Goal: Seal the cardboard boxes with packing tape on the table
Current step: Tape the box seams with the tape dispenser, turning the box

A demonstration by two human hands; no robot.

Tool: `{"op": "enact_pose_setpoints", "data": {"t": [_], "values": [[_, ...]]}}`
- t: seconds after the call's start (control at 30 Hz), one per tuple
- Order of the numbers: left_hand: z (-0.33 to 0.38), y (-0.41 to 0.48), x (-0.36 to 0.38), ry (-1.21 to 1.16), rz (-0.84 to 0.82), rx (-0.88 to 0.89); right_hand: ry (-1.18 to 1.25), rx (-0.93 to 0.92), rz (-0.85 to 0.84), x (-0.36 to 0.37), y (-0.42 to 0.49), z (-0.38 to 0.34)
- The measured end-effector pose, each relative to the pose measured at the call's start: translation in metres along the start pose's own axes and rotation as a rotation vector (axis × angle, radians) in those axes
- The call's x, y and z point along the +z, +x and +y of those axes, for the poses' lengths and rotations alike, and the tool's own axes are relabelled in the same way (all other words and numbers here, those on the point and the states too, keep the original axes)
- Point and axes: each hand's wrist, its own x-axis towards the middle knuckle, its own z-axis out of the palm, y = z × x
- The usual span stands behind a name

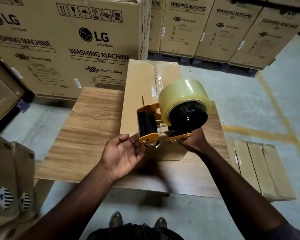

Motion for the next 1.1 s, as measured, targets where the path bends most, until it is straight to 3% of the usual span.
{"op": "enact_pose_setpoints", "data": {"t": [0.17, 0.27, 0.43, 0.6, 0.8, 1.1], "values": [[0.002, -0.004, 0.003, 0.247, 0.296, 0.094, -0.142, -0.026, -0.008, 0.015, 0.002, 0.016], [0.008, -0.004, -0.001, 0.392, 0.380, 0.137, -0.171, 0.014, -0.052, 0.021, 0.002, 0.019], [0.020, -0.007, -0.013, 0.515, 0.386, 0.190, -0.187, 0.103, -0.091, 0.024, 0.004, 0.020], [0.038, -0.008, -0.021, 0.815, 0.423, 0.244, -0.321, 0.124, -0.170, 0.024, 0.012, 0.009], [0.086, -0.017, -0.055, 0.904, 0.453, 0.262, -0.490, 0.194, -0.211, 0.003, 0.028, 0.010], [0.083, 0.004, -0.073, 0.885, 0.429, 0.285, -0.588, 0.205, -0.299, 0.000, 0.041, 0.022]]}}
